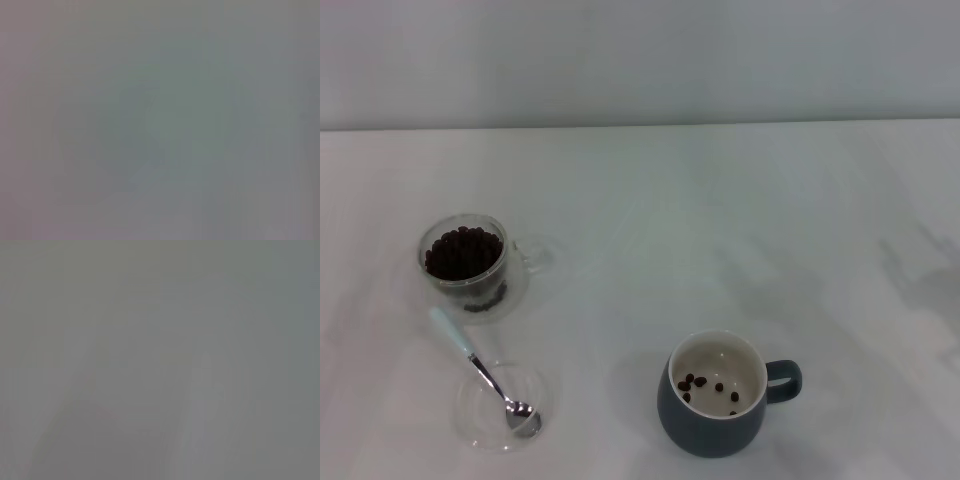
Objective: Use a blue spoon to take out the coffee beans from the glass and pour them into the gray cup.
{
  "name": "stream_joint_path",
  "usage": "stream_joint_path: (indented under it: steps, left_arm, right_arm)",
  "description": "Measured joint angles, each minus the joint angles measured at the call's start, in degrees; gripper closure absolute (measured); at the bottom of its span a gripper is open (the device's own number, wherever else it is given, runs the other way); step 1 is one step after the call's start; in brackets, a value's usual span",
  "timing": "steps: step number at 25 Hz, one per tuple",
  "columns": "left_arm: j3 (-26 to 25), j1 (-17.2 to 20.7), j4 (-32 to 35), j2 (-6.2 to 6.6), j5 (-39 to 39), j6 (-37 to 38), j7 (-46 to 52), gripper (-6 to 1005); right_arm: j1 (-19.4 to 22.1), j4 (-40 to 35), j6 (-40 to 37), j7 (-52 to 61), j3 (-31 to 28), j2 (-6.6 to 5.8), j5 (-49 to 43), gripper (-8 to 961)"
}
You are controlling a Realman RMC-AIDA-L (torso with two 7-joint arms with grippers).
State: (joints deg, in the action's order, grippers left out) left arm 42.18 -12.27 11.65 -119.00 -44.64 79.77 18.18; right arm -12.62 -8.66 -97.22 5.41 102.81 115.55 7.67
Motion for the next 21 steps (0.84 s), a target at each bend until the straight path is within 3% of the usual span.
stream_joint_path:
  steps: [12, 21]
  left_arm:
    - [0.00, -3.36, 0.29, 0.63, 14.33, -5.14, -1.48, 299]
    - [0.05, -5.64, 0.71, 1.16, 14.81, -8.57, -2.42, 299]
  right_arm:
    - [-1.60, -3.21, 3.93, -0.92, 4.21, 0.27, -0.39, 379]
    - [-3.17, -3.36, 5.26, -0.87, 2.79, 0.00, 0.18, 379]
